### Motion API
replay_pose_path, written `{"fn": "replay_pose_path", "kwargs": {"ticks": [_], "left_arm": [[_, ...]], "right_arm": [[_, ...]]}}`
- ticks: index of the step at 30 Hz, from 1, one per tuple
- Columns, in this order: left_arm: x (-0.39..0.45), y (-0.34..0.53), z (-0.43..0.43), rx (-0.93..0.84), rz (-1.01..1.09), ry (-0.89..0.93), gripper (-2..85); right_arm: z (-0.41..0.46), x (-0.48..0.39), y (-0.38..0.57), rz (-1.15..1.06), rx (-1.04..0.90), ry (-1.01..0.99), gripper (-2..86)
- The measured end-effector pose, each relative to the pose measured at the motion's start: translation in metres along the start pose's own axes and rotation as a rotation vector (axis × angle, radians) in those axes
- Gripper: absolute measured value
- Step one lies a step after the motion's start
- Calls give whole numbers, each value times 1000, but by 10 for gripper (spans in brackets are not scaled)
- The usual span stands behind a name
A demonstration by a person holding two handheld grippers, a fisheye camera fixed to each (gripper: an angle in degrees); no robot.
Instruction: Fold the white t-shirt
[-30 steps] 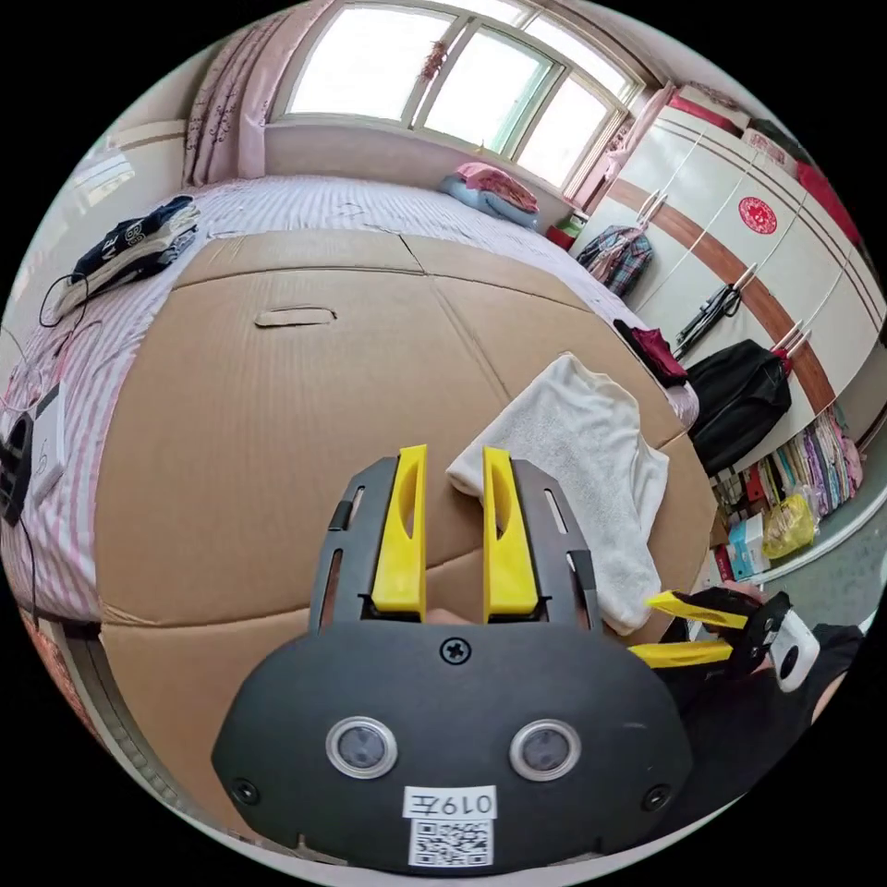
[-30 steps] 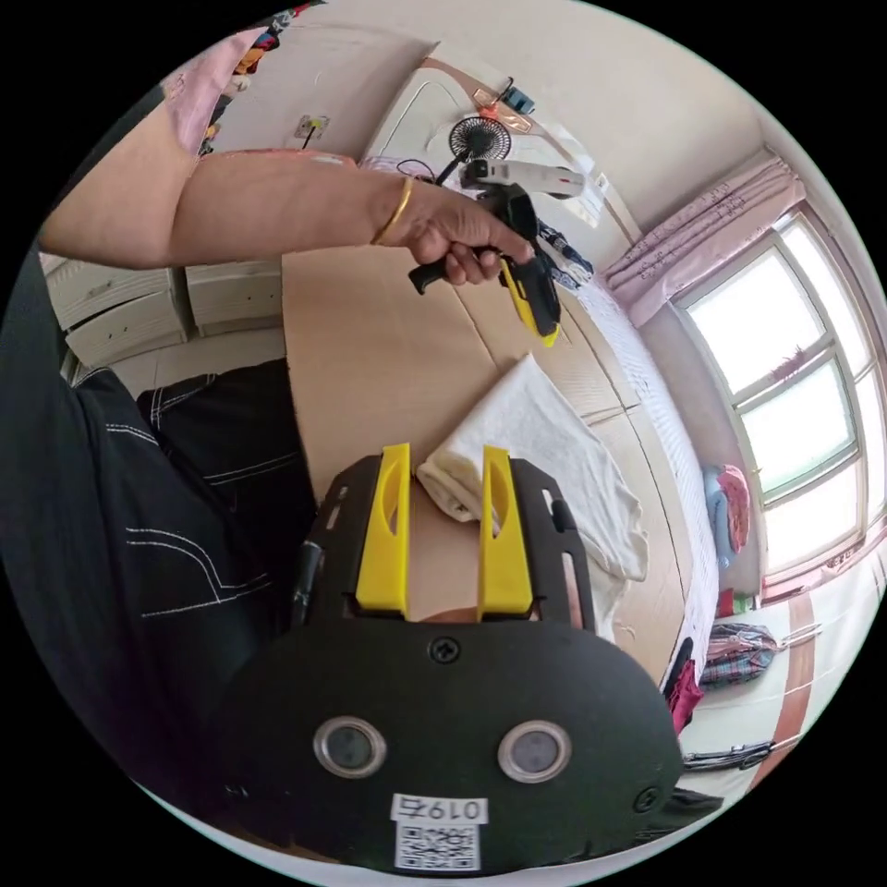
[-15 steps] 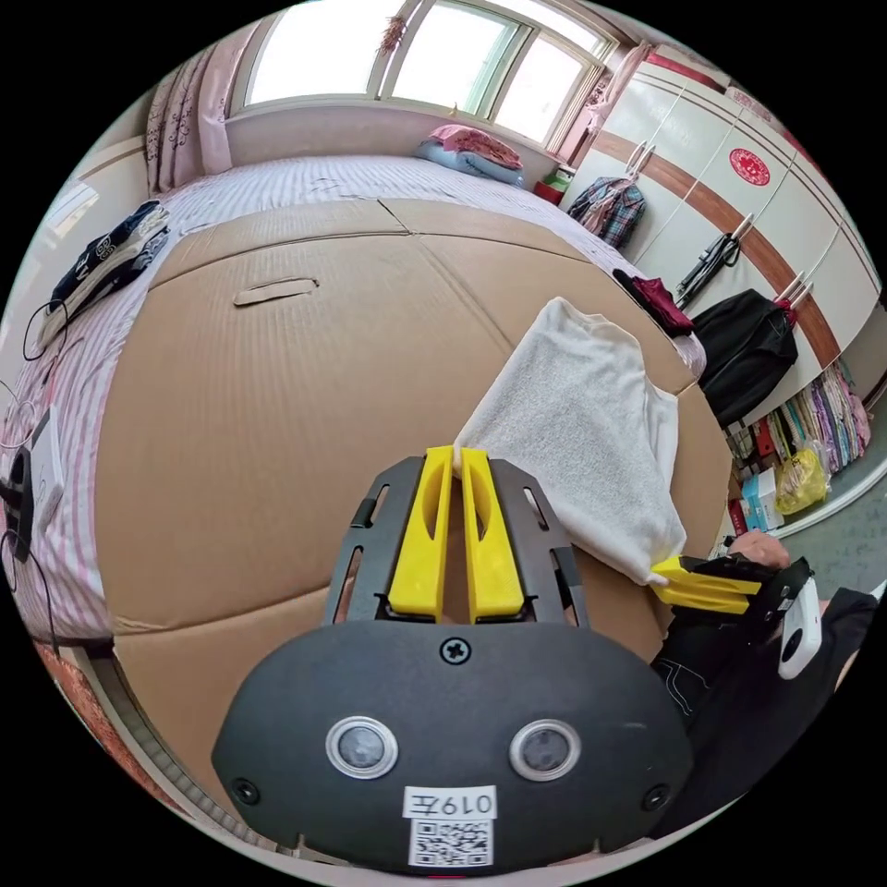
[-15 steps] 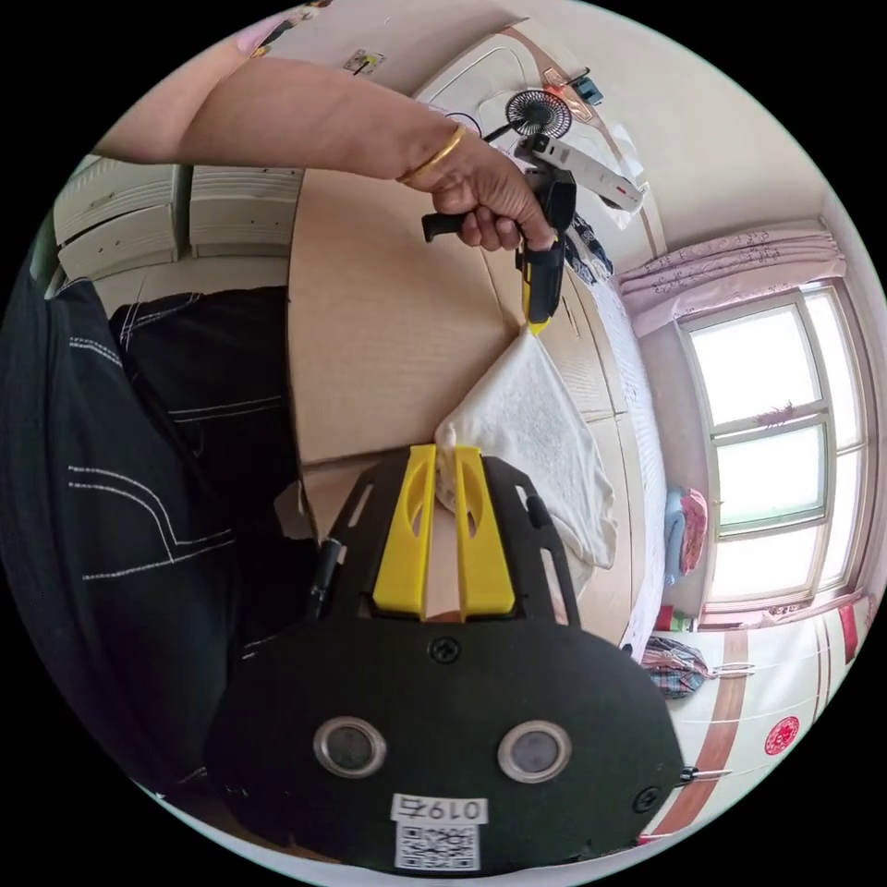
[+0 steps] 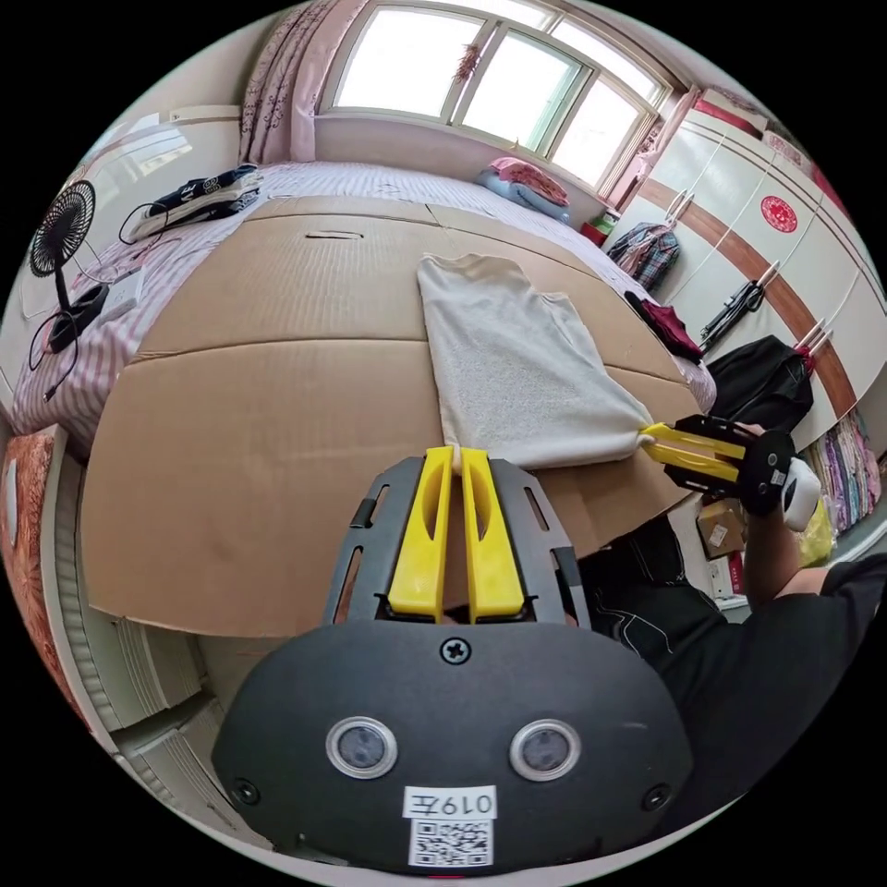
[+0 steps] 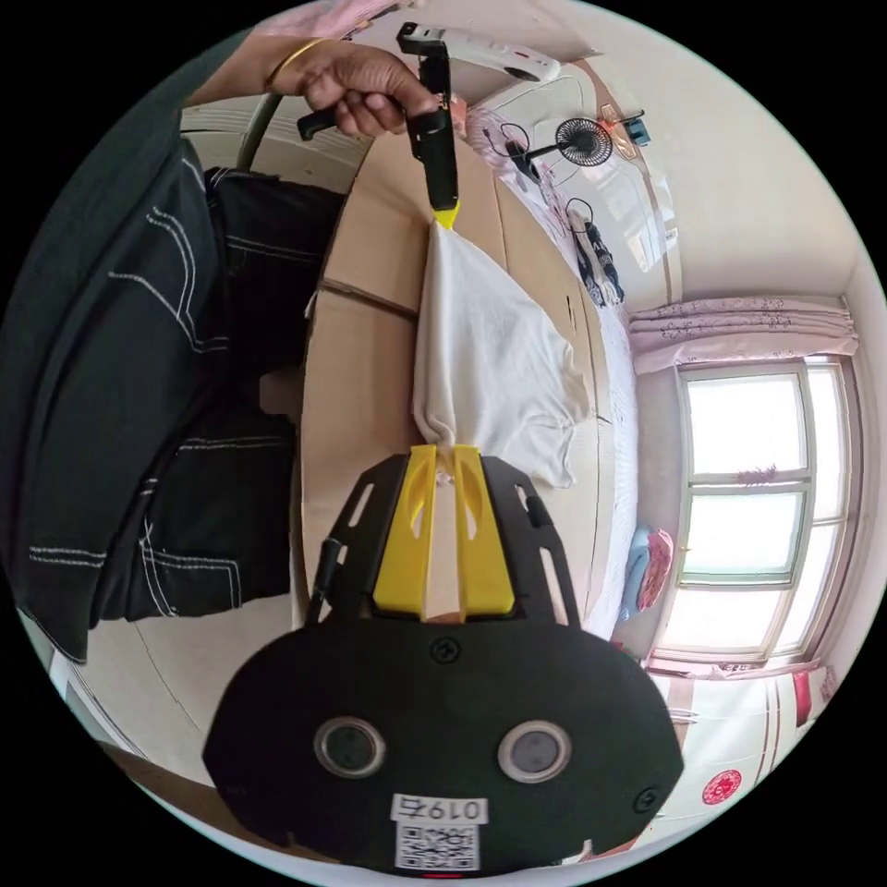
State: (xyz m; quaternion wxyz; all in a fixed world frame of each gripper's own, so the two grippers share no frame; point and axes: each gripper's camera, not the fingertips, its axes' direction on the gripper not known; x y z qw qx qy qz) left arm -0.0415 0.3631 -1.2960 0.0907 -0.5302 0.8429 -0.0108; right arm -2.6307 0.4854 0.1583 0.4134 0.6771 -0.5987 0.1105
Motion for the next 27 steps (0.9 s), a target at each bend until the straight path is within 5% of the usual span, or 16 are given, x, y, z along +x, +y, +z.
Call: {"fn": "replay_pose_path", "kwargs": {"ticks": [10,14,18,27], "left_arm": [[75,47,-76,119,76,-69,15],[146,67,-105,273,394,-108,23],[223,71,-91,219,683,-322,37],[319,65,-110,286,927,-161,18]], "right_arm": [[-78,-16,-15,131,11,85,57],[-119,19,-13,438,48,11,45],[-136,47,-26,616,43,-36,47],[-182,115,-39,882,171,-276,65]]}}
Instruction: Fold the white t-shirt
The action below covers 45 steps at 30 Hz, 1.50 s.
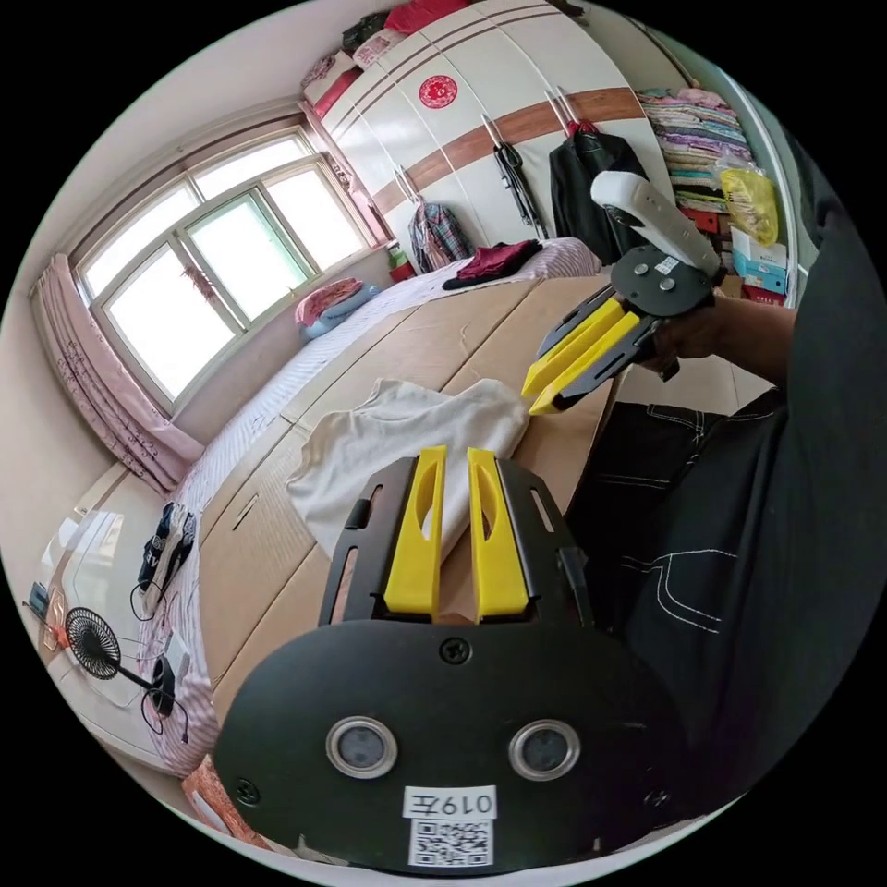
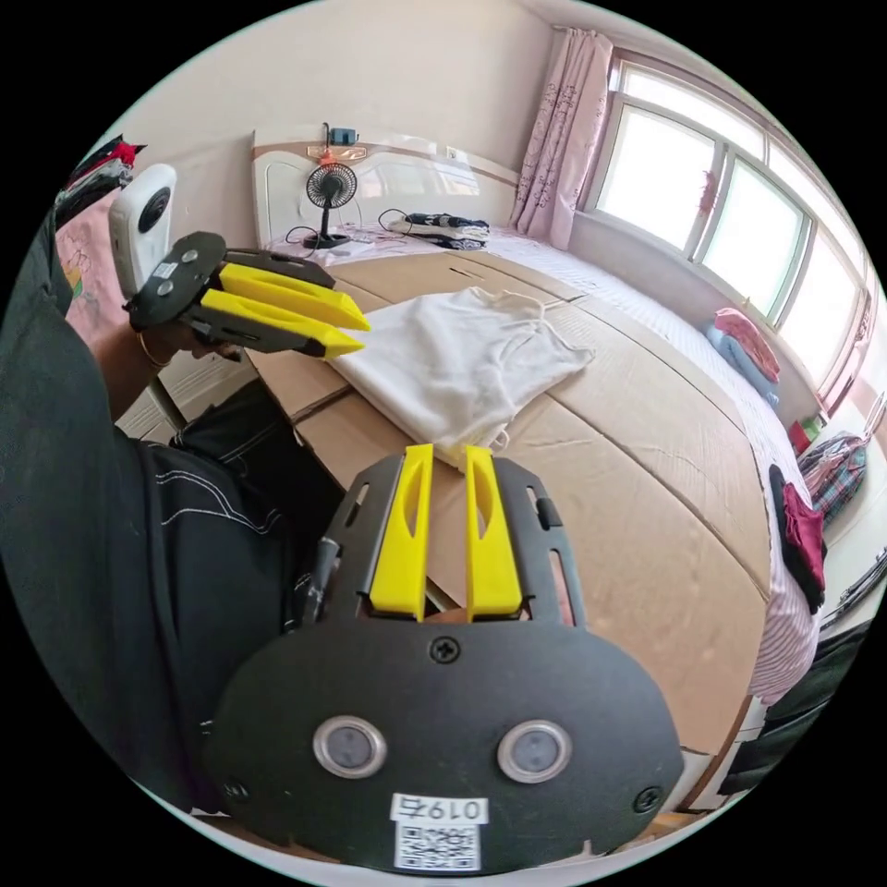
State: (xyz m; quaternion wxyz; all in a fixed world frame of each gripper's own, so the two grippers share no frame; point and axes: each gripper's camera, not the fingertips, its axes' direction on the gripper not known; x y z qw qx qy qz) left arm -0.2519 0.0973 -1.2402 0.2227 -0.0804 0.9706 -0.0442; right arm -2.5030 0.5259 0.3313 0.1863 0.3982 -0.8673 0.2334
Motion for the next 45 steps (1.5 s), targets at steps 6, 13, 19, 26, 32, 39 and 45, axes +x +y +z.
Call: {"fn": "replay_pose_path", "kwargs": {"ticks": [6,13,19,26,32,39,45], "left_arm": [[22,-43,9,-55,56,68,12],[41,-89,1,-76,136,135,8],[65,-134,1,-124,257,111,9],[78,-179,-1,-154,356,100,10],[81,-210,-6,-146,353,119,14],[81,-234,-9,-153,340,103,16],[78,-250,-11,-164,304,111,16]], "right_arm": [[-32,-7,-34,-25,-35,-24,71],[-82,3,-74,-41,24,-239,67],[-108,1,-109,-65,4,-316,60],[-143,-11,-152,-123,6,-361,27],[-167,-17,-185,-145,-8,-417,9],[-188,-19,-220,-136,-44,-460,0],[-199,-33,-253,-168,-98,-423,-7]]}}
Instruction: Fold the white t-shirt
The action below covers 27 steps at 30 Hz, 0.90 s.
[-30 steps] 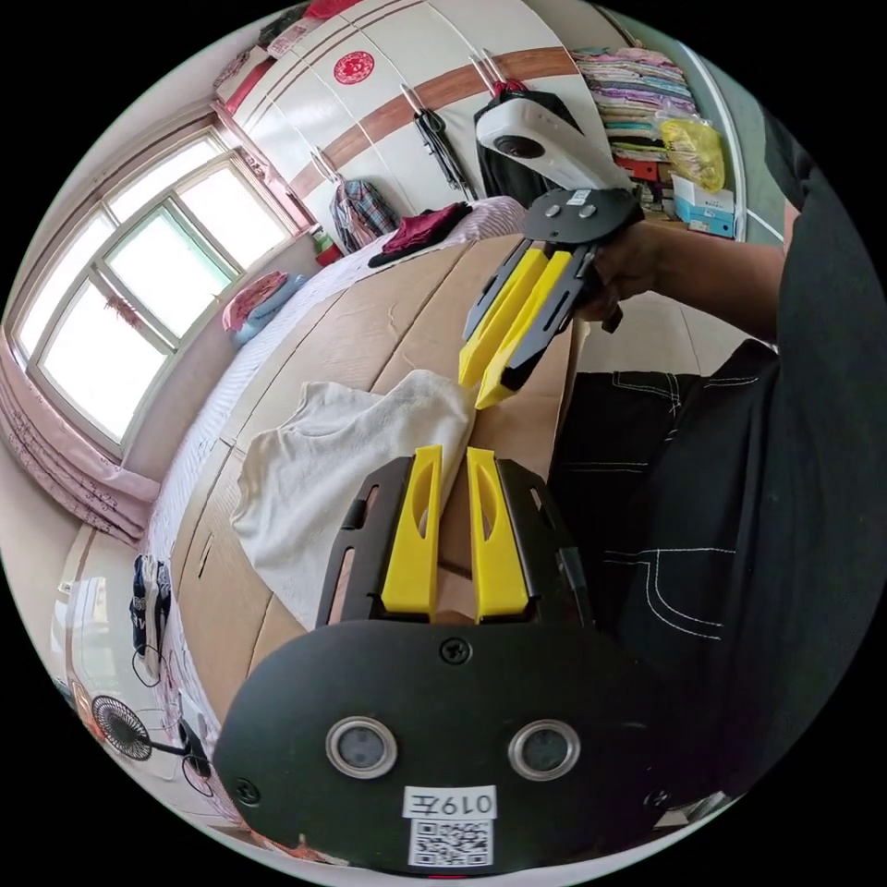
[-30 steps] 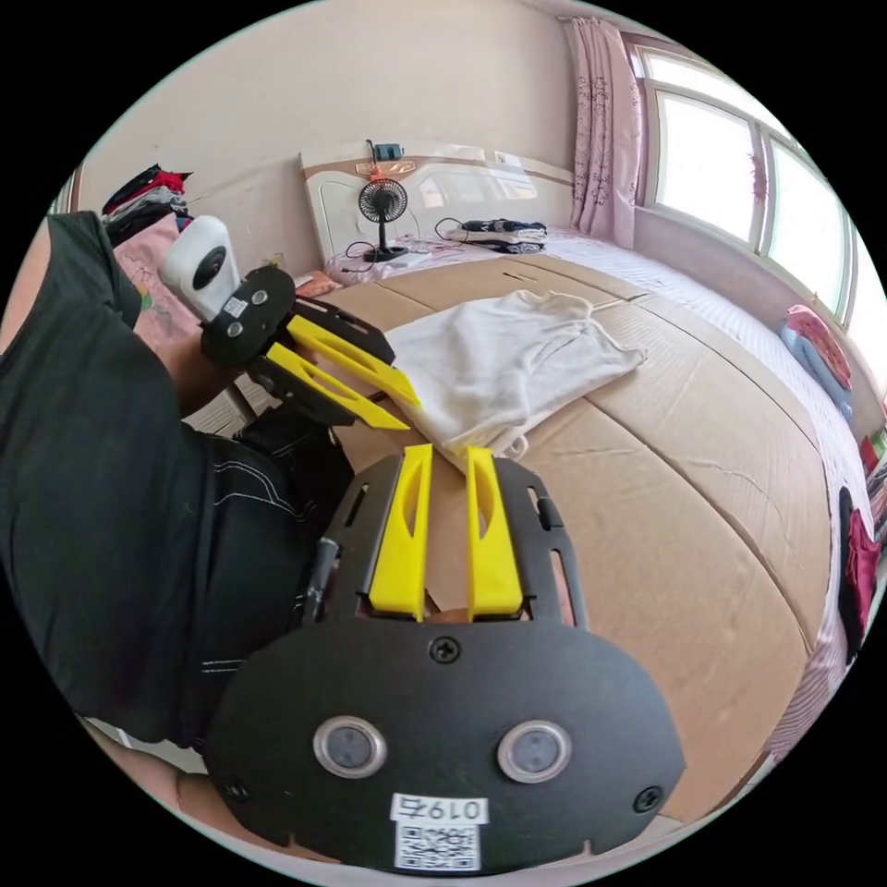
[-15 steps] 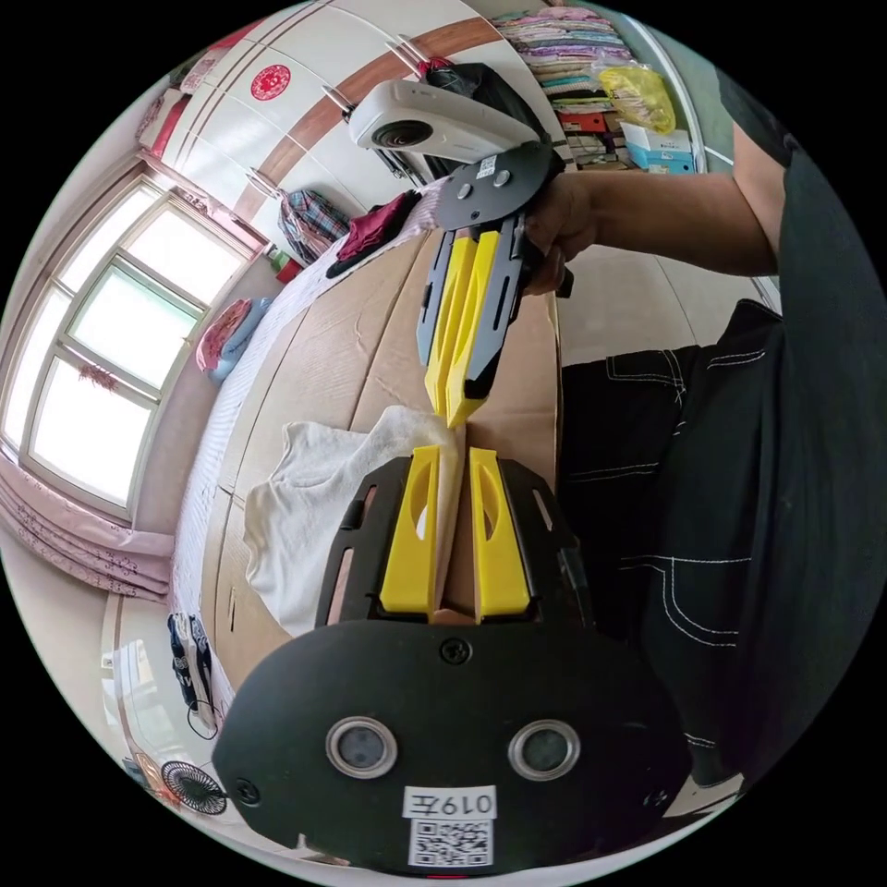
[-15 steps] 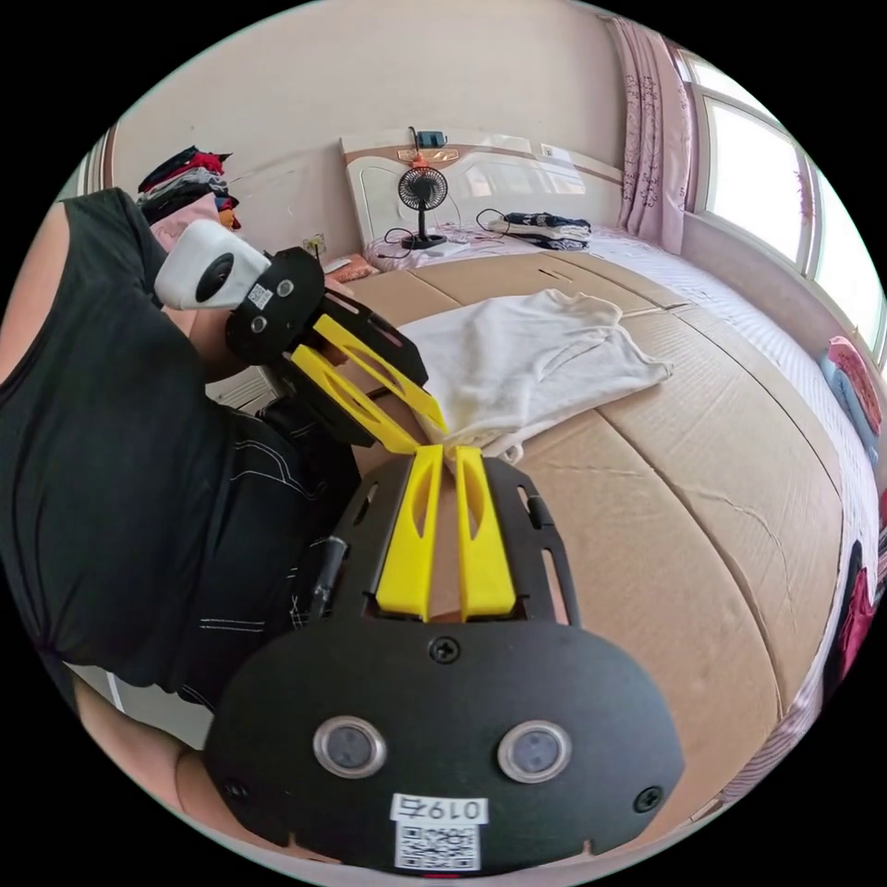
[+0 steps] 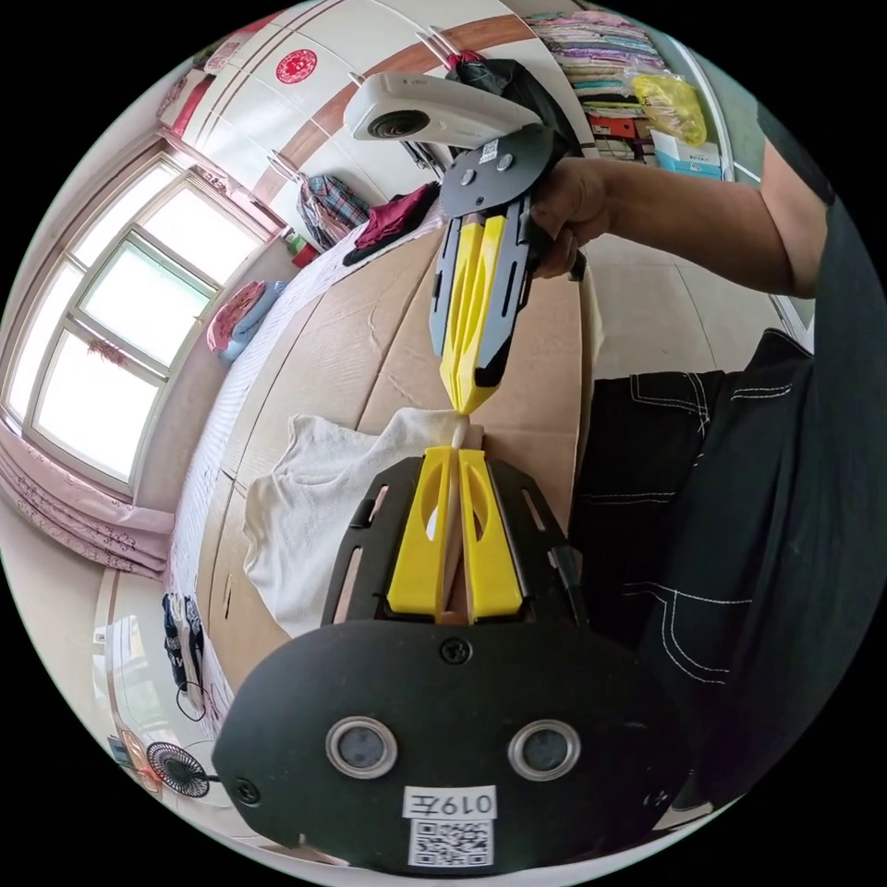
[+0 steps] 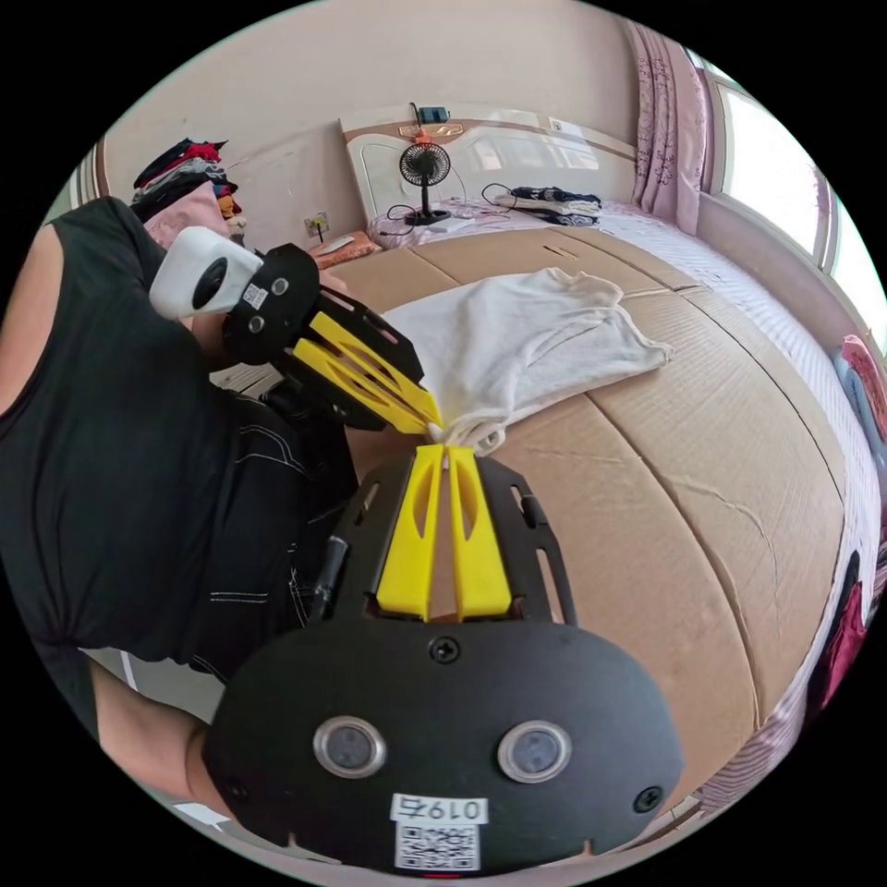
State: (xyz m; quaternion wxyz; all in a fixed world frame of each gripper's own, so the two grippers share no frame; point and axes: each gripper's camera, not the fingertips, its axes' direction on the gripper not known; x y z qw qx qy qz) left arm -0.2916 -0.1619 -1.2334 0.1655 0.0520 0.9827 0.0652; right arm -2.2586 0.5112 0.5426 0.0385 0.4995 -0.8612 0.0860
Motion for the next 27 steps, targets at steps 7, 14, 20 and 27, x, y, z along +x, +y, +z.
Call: {"fn": "replay_pose_path", "kwargs": {"ticks": [7,14,20,27], "left_arm": [[2,-7,2,-42,20,-22,13],[-8,-11,0,-44,0,-21,12],[-7,-14,-7,-52,46,-82,15],[-17,-16,-1,-61,49,-88,20]], "right_arm": [[4,-13,-33,32,-46,-16,-2],[-13,-28,-52,101,-8,-9,62],[-35,-17,-43,250,124,-88,51],[-32,-10,-61,277,116,-148,48]]}}
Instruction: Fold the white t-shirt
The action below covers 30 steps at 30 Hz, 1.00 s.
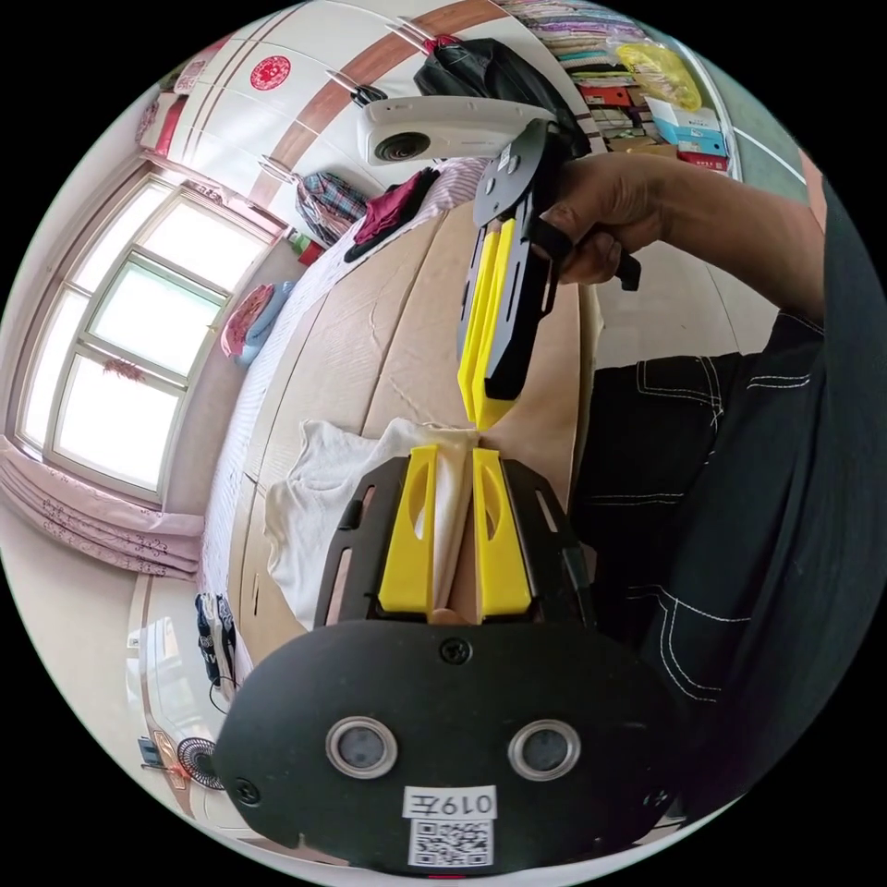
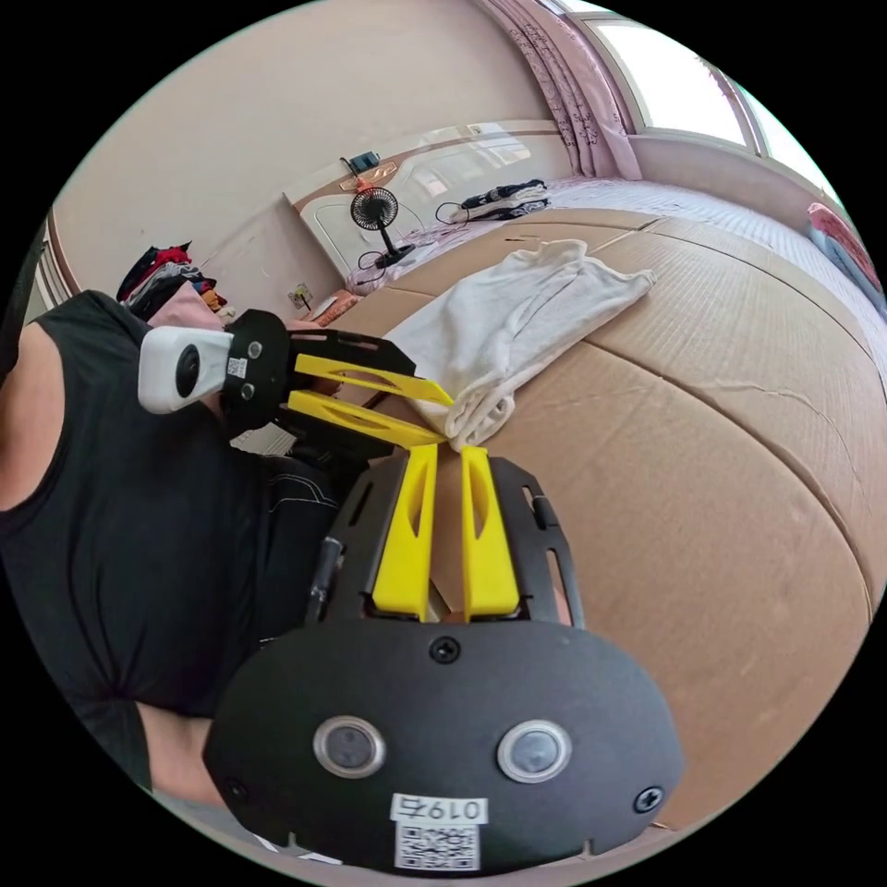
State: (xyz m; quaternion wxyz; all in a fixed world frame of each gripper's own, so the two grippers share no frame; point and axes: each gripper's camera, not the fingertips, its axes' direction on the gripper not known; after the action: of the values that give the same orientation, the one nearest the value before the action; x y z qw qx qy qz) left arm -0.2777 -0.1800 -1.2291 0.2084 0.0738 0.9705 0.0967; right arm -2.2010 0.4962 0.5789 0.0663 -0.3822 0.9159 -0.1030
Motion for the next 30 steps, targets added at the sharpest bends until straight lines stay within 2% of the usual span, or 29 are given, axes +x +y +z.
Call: {"fn": "replay_pose_path", "kwargs": {"ticks": [7,15,22,30], "left_arm": [[-16,8,9,3,-42,44,14],[-65,40,20,89,-276,232,12],[-59,46,38,55,-221,196,10],[-72,64,51,69,-285,241,10]], "right_arm": [[2,-7,-18,-13,-12,10,31],[1,-11,-30,-11,-14,15,1],[-3,-17,-33,-7,-33,34,-2],[-9,-27,-35,-15,-17,38,10]]}}
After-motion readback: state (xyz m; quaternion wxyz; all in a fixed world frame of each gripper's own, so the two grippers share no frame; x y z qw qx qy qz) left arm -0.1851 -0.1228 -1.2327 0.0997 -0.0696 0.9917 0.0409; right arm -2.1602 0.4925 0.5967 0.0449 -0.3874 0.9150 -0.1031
